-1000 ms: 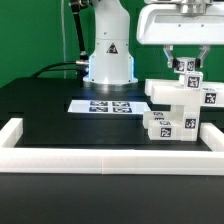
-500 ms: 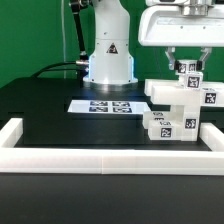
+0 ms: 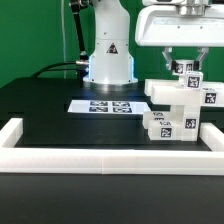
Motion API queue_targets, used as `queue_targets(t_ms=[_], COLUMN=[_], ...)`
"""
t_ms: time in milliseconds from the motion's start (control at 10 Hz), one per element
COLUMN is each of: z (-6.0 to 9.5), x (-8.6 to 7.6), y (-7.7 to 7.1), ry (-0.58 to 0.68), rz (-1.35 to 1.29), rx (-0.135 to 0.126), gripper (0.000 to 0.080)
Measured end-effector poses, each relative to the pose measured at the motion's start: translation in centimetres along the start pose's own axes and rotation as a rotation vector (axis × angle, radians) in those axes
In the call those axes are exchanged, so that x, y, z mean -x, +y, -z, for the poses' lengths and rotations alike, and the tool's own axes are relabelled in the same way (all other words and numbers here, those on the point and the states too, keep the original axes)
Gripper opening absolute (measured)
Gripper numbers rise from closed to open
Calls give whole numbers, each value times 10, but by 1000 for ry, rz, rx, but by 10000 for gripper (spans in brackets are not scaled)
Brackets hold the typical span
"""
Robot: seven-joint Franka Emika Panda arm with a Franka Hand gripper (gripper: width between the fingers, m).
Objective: Assemble chair
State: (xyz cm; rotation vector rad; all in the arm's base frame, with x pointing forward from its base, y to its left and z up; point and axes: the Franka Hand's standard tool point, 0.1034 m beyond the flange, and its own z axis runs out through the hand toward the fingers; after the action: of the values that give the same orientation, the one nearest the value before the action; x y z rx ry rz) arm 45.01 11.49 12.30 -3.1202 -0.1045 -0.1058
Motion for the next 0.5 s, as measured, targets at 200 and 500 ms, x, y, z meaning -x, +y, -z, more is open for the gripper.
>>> queue_targets(t_ms=[200,500], z=[0,0], x=[1,1], y=[0,-1], ry=[10,12], rz=[-4,-6], rx=[-2,-2], gripper=[392,392])
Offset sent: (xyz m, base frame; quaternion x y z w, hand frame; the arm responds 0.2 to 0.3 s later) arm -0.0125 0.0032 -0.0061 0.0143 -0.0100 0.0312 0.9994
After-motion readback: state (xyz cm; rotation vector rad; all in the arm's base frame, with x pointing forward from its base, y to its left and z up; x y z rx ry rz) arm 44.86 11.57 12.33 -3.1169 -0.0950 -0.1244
